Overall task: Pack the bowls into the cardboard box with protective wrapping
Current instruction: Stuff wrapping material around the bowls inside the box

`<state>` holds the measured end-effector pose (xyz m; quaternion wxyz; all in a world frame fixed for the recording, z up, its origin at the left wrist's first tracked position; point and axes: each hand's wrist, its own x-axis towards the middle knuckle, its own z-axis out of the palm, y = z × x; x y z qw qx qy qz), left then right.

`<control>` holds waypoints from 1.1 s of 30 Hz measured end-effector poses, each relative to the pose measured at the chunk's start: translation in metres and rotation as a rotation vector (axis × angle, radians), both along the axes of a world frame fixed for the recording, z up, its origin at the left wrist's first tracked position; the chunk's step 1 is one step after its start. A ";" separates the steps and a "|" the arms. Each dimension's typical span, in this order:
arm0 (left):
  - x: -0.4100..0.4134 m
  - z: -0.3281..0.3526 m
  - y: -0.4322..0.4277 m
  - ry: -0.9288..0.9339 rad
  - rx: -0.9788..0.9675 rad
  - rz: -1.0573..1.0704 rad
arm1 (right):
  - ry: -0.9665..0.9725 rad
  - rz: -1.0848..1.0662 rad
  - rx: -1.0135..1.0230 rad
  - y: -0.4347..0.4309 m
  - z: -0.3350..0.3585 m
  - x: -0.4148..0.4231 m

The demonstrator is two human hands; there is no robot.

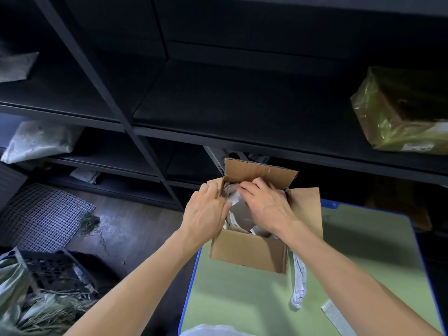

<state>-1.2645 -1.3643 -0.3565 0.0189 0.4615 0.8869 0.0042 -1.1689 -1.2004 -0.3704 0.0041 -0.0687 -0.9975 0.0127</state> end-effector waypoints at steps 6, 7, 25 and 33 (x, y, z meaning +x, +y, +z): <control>0.002 -0.002 0.003 -0.017 0.044 0.036 | -0.076 -0.021 0.006 -0.006 0.004 0.000; 0.002 -0.002 0.002 -0.016 0.070 0.040 | -0.062 -0.026 0.016 -0.006 0.005 0.001; 0.023 0.002 -0.019 -0.126 0.304 0.102 | -0.020 -0.100 -0.135 -0.013 0.018 0.032; 0.058 0.000 -0.017 -0.168 0.450 0.067 | 0.145 -0.134 -0.216 -0.009 0.017 0.088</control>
